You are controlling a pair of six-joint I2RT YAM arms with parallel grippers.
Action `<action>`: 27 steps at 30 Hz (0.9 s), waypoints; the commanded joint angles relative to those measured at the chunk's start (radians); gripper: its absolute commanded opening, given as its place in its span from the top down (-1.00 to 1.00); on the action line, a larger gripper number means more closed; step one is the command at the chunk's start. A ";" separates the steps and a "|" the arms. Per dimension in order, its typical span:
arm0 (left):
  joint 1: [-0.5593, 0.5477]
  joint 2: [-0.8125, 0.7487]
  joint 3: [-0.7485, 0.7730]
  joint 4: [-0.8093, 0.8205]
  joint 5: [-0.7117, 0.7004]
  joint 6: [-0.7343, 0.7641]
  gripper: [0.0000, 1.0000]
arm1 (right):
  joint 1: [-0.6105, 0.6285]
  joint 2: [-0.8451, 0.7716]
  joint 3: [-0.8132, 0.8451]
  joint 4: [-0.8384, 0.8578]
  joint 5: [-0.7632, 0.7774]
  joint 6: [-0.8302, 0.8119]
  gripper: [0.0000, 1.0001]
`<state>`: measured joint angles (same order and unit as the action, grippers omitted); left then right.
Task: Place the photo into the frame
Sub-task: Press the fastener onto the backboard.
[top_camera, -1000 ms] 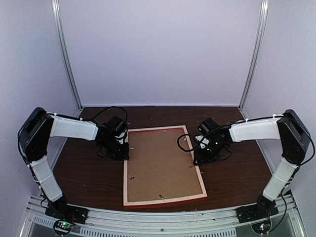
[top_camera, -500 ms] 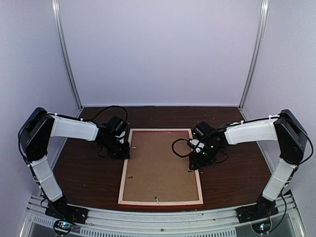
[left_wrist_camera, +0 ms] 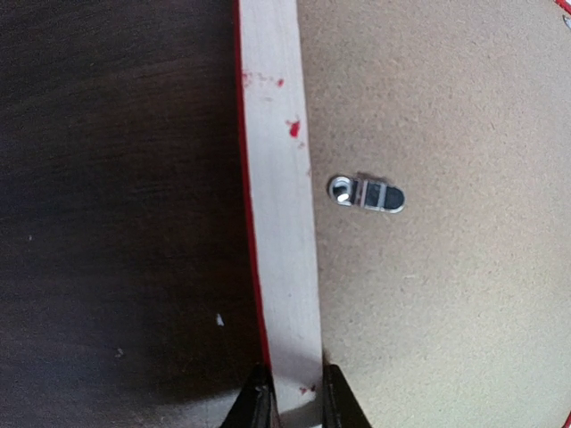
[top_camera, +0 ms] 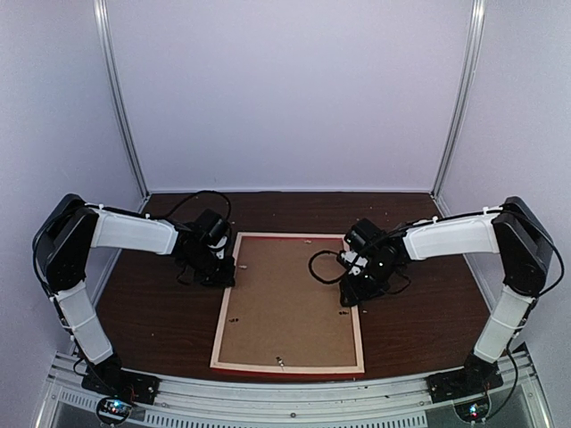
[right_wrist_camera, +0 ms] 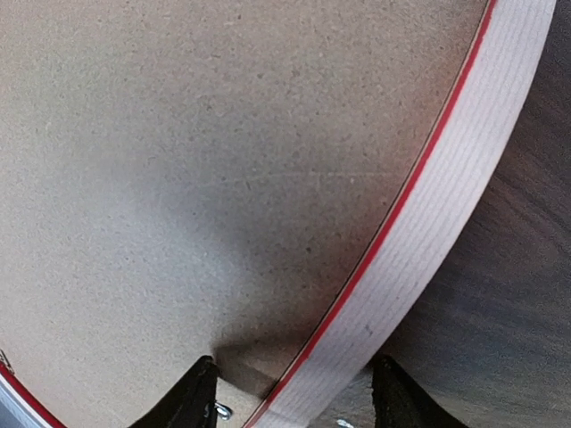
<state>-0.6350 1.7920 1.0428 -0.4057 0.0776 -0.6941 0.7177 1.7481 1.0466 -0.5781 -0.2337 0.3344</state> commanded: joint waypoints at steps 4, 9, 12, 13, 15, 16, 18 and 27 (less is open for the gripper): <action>-0.006 0.033 -0.032 0.013 -0.016 0.025 0.75 | 0.000 -0.090 -0.046 -0.006 -0.034 0.004 -0.32; -0.006 0.032 -0.032 0.012 -0.016 0.025 0.75 | 0.019 -0.114 -0.102 0.018 -0.045 0.026 -0.37; -0.006 0.031 -0.030 0.013 -0.016 0.026 0.75 | 0.030 -0.116 -0.120 0.022 -0.033 0.034 -0.37; -0.006 0.031 -0.030 0.015 -0.016 0.026 0.75 | 0.034 -0.116 -0.124 0.024 -0.030 0.037 -0.37; -0.006 0.031 -0.029 0.015 -0.015 0.026 0.74 | 0.043 -0.114 -0.125 0.028 -0.026 0.041 -0.35; -0.006 0.032 -0.030 0.016 -0.014 0.026 0.74 | 0.048 -0.110 -0.123 0.030 -0.024 0.043 -0.34; -0.006 0.033 -0.030 0.015 -0.014 0.025 0.74 | 0.054 -0.099 -0.115 0.030 -0.019 0.044 -0.32; -0.006 0.033 -0.030 0.013 -0.011 0.029 0.75 | 0.075 -0.049 -0.075 0.010 0.031 0.051 -0.22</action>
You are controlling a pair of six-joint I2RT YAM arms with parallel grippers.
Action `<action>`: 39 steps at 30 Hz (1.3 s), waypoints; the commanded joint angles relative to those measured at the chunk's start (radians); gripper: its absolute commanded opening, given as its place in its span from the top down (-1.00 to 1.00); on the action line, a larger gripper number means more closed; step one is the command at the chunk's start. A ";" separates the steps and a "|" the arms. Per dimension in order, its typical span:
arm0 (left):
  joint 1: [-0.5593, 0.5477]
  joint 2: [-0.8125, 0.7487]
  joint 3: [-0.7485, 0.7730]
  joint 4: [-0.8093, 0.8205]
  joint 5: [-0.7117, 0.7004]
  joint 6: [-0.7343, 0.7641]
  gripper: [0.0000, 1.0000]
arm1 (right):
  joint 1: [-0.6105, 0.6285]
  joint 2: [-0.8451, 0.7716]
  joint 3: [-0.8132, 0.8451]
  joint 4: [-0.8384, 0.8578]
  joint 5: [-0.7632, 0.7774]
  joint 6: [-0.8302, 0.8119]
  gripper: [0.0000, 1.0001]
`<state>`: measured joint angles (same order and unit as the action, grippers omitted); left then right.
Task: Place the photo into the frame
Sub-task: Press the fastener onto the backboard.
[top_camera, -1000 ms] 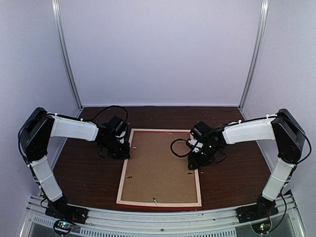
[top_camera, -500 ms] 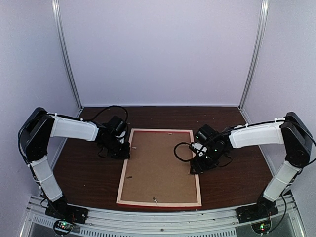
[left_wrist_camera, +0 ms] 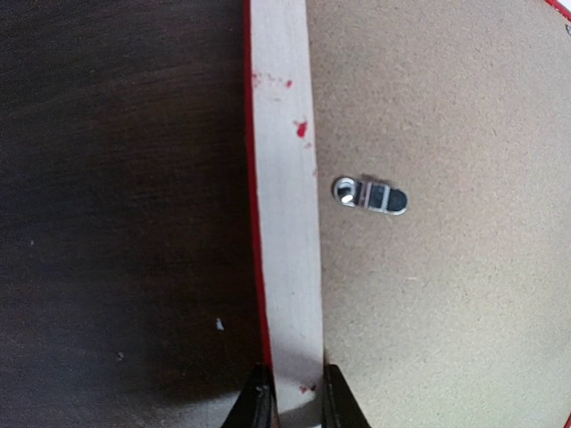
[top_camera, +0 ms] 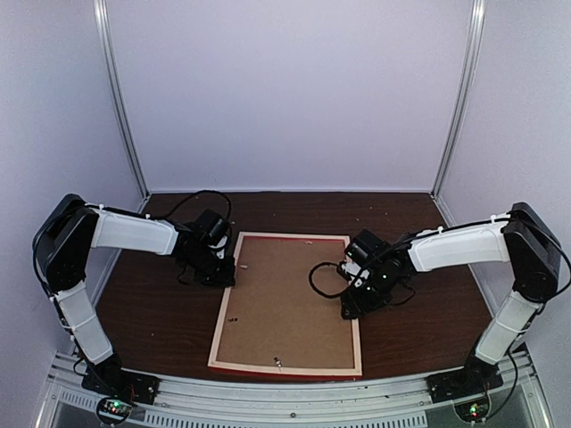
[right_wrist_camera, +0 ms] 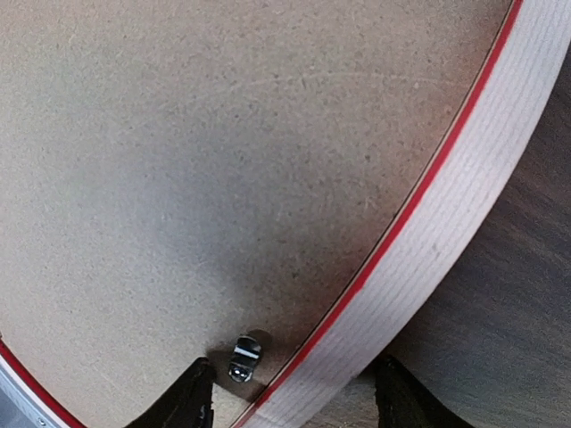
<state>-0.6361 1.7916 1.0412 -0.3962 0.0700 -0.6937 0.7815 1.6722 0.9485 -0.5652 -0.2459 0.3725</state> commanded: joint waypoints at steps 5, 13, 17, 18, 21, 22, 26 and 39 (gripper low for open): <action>-0.005 0.035 -0.027 0.005 -0.001 0.030 0.74 | 0.011 0.036 0.036 -0.007 0.075 0.034 -0.18; -0.005 0.033 -0.032 0.006 0.001 0.031 0.74 | 0.007 0.055 0.047 -0.021 0.094 0.052 -0.03; -0.005 0.034 -0.036 0.008 0.002 0.030 0.74 | 0.004 0.056 0.042 -0.016 0.085 0.056 0.05; -0.005 0.033 -0.036 0.011 0.003 0.030 0.74 | 0.001 0.054 0.039 -0.015 0.083 0.057 0.07; -0.005 0.035 -0.036 0.011 0.003 0.029 0.74 | -0.009 0.053 0.031 -0.012 0.073 0.059 0.13; -0.005 0.036 -0.036 0.011 0.003 0.030 0.74 | -0.012 0.052 0.029 -0.012 0.068 0.060 0.15; -0.005 0.037 -0.038 0.013 0.002 0.030 0.74 | -0.021 0.052 0.024 -0.010 0.056 0.059 0.24; -0.005 0.037 -0.036 0.010 0.003 0.032 0.74 | -0.048 0.070 0.041 -0.058 -0.024 -0.011 0.39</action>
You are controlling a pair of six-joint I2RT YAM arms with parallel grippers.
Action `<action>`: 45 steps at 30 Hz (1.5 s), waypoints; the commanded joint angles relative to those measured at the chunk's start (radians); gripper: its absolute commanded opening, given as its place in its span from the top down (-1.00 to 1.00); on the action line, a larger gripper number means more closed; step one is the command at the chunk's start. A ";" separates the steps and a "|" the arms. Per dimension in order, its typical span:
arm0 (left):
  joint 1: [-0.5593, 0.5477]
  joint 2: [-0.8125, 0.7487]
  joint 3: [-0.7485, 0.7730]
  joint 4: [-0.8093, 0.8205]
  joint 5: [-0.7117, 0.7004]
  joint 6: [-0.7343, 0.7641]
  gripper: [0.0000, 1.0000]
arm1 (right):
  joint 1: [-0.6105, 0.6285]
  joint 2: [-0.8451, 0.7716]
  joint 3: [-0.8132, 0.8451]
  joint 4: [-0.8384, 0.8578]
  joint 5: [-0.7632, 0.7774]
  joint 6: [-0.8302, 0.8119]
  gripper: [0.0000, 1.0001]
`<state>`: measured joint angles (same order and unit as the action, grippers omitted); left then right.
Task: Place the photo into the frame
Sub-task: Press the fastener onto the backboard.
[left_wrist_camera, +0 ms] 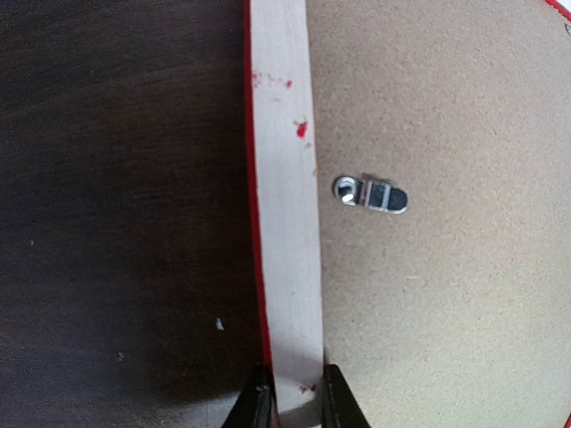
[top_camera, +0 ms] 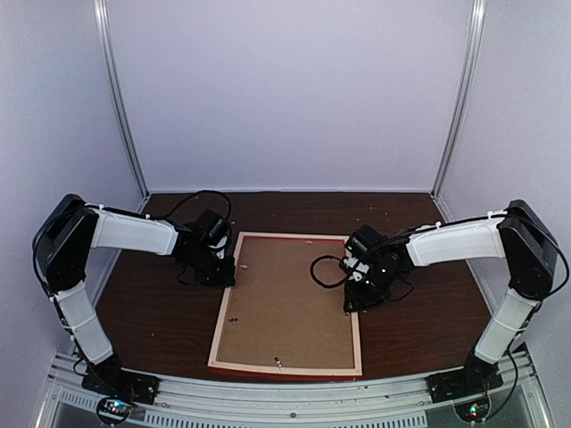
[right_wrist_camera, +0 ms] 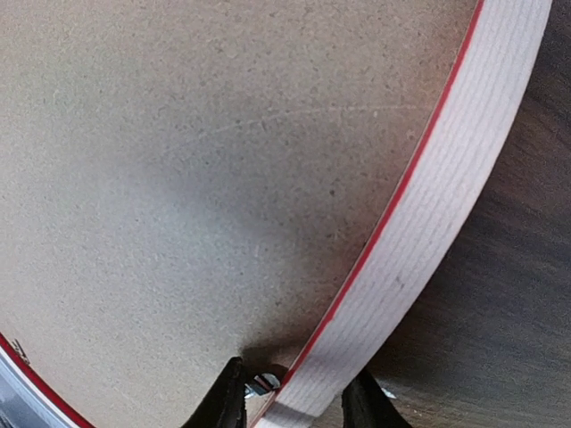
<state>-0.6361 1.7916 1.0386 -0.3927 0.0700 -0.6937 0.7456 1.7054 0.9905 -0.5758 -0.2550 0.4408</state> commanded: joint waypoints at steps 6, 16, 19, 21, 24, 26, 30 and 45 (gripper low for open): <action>-0.005 0.035 -0.034 0.004 -0.001 0.031 0.74 | -0.028 0.058 0.033 -0.094 0.000 -0.103 0.46; -0.005 0.034 -0.032 0.000 -0.003 0.031 0.74 | -0.044 0.050 0.051 -0.062 -0.062 -0.082 0.02; -0.004 0.032 -0.033 0.000 -0.006 0.030 0.74 | -0.064 0.033 0.037 -0.050 -0.095 -0.078 -0.04; -0.005 0.034 -0.032 0.000 -0.006 0.030 0.74 | -0.078 0.020 0.028 -0.051 -0.108 -0.082 -0.06; -0.004 0.036 -0.032 0.002 -0.007 0.030 0.74 | -0.092 -0.001 0.018 -0.055 -0.128 -0.090 -0.07; -0.005 0.037 -0.030 0.003 -0.007 0.030 0.74 | -0.094 -0.006 0.023 -0.077 -0.124 -0.108 -0.05; -0.005 0.037 -0.029 0.003 -0.005 0.030 0.73 | -0.094 0.000 0.028 -0.121 -0.117 -0.138 0.00; -0.005 0.039 -0.023 -0.001 -0.003 0.031 0.72 | -0.067 0.048 0.115 -0.262 0.042 -0.168 0.08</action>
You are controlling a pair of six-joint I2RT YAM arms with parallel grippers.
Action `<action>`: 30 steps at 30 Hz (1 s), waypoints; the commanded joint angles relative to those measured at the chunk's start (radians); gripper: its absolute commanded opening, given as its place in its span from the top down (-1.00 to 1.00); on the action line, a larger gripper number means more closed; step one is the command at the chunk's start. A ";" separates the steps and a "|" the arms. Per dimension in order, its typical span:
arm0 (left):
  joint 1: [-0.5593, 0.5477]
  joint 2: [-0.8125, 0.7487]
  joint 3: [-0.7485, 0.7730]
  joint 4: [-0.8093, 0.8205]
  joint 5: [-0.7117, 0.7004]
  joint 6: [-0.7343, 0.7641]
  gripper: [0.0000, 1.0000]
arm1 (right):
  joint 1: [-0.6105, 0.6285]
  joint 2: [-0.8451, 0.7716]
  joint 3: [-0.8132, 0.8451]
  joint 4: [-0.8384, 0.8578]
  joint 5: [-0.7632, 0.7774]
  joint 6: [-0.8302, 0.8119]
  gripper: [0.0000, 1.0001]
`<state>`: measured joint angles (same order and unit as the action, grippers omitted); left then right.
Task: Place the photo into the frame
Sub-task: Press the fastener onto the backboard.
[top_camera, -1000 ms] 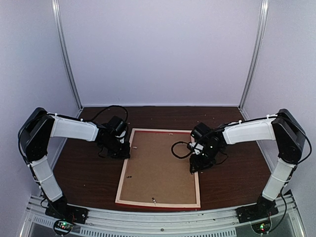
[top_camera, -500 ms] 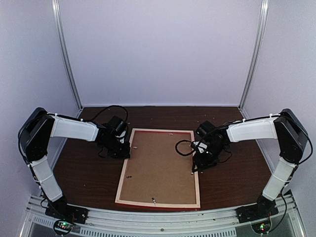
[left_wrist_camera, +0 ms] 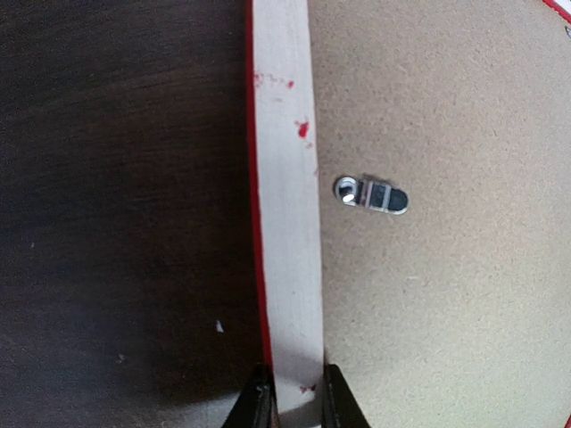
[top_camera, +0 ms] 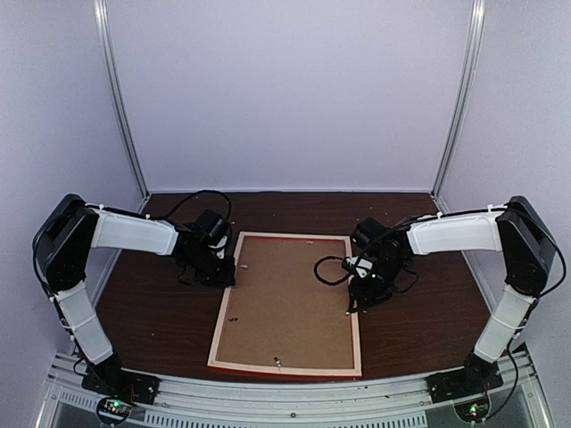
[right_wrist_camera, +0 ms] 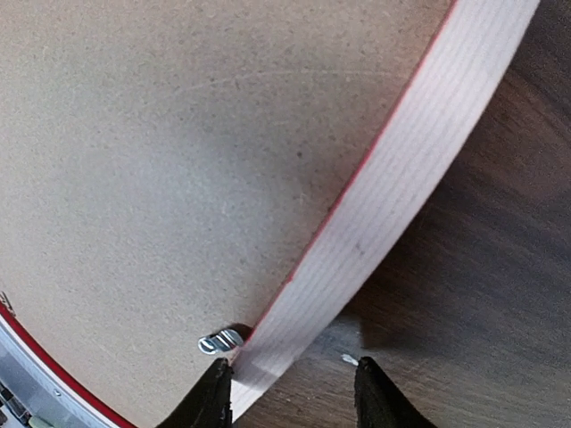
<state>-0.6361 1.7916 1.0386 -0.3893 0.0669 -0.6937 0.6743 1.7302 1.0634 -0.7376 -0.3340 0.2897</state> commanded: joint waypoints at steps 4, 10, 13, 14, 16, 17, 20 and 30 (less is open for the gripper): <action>-0.005 0.038 -0.023 -0.005 -0.002 0.033 0.72 | 0.016 0.049 0.072 -0.109 0.145 -0.009 0.10; -0.005 0.041 -0.025 -0.005 -0.004 0.032 0.72 | 0.027 0.043 0.064 -0.065 0.122 0.020 0.11; -0.005 0.041 -0.024 -0.004 -0.004 0.032 0.72 | 0.027 0.014 0.037 -0.019 0.088 0.056 0.05; -0.005 0.041 -0.024 -0.005 -0.004 0.031 0.72 | 0.028 0.003 0.025 -0.006 0.077 0.068 0.04; -0.005 0.041 -0.023 -0.005 -0.007 0.030 0.72 | 0.029 -0.013 0.004 0.011 0.067 0.090 0.03; -0.005 0.042 -0.023 -0.005 -0.007 0.030 0.72 | 0.030 -0.019 -0.003 0.015 0.065 0.098 0.03; -0.005 0.044 -0.023 -0.004 -0.006 0.031 0.72 | 0.037 -0.029 -0.020 0.026 0.061 0.115 0.03; -0.005 0.049 -0.023 0.000 0.000 0.030 0.72 | 0.065 -0.046 -0.050 0.082 0.060 0.174 0.02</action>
<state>-0.6361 1.7920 1.0386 -0.3885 0.0666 -0.6930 0.7300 1.7103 1.0412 -0.6994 -0.2737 0.4202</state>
